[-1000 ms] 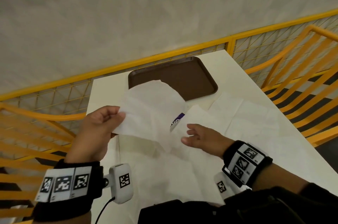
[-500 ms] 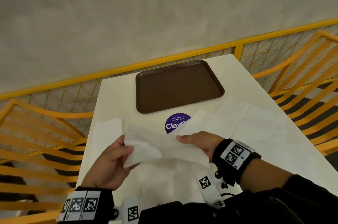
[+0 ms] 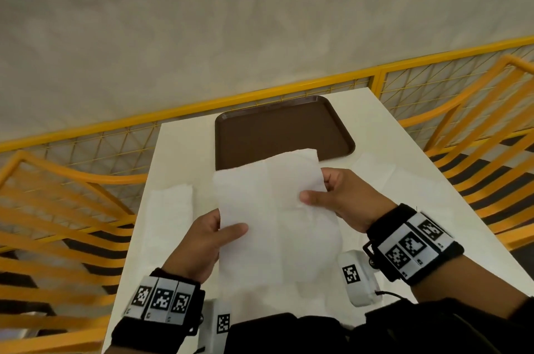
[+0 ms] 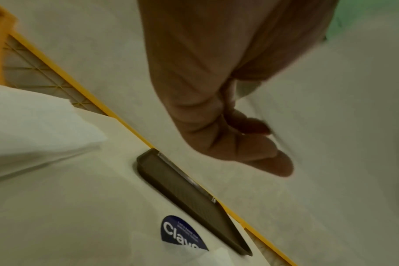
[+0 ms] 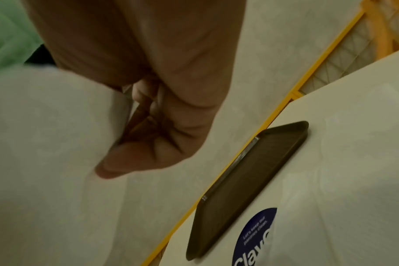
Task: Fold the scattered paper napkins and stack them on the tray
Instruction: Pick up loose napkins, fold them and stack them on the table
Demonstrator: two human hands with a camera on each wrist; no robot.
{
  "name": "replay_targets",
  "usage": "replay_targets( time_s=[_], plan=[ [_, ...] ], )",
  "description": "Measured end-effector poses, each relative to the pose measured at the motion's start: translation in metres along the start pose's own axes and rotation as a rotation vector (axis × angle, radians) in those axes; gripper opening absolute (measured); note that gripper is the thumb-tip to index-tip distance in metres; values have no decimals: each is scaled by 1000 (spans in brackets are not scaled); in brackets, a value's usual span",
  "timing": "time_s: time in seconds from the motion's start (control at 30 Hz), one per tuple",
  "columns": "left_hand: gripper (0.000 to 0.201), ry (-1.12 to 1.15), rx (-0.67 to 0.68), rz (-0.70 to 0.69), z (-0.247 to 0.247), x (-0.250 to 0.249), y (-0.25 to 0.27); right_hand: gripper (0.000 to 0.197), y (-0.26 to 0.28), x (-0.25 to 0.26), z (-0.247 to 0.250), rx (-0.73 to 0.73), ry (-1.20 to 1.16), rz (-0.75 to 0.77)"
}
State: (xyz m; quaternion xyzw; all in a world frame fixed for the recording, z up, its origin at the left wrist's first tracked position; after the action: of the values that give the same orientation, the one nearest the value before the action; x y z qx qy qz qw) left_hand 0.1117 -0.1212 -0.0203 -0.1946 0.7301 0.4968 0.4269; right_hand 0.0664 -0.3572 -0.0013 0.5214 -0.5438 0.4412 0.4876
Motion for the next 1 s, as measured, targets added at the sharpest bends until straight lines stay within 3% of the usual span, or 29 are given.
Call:
replay_targets(
  time_s=[0.07,0.13,0.3,0.43,0.47,0.53,0.57,0.63,0.67,0.77,0.87,0.93,1.0],
  plan=[
    [56,3,46,-93,-6,-5,6,29,3,0,3,-34,-38,8],
    [54,-16,106,-171,-13,-10,12,31,7,0,2,-38,-79,5],
    [33,-119,211,-263,-34,-17,22,30,9,5,-14,51,-120,-6],
    [94,-327,110,-260,-52,-21,13,29,8,9,-28,109,-172,-40],
    [83,-384,89,-265,-57,-21,12,28,8,8,-30,111,-195,-64],
    [29,-455,53,-199,-63,-17,14,34,7,8,-33,109,-243,-109],
    [25,-475,67,-212,-64,-16,16,46,7,7,-34,124,-286,-127],
    [38,-481,107,-280,-64,-10,20,73,8,6,-35,188,-384,-136],
    [39,-499,94,-291,-65,-9,22,77,8,6,-35,210,-420,-122],
    [31,-584,61,-357,-64,-10,26,55,7,5,-32,219,-360,-42],
    [34,-288,-57,-316,-53,-18,25,45,6,1,-28,163,-305,-21],
    [47,35,-41,-182,-42,-14,16,41,6,2,-27,147,-318,-9],
    [43,175,-12,-70,-38,-7,9,41,6,2,-29,152,-311,-4]
  ],
)
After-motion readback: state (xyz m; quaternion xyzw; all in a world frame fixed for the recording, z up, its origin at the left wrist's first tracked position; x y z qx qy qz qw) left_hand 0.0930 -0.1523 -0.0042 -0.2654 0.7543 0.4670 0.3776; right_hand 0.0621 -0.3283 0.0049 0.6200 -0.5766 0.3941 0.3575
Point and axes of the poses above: each hand's wrist, its own y-axis away from the middle knuckle, its own z-axis out of the back of the hand, x = y × z, the point moved 4 cm from there along -y, towards the middle knuckle, and after that the axes turned 13 degrees about z, right-handed, at the moved point
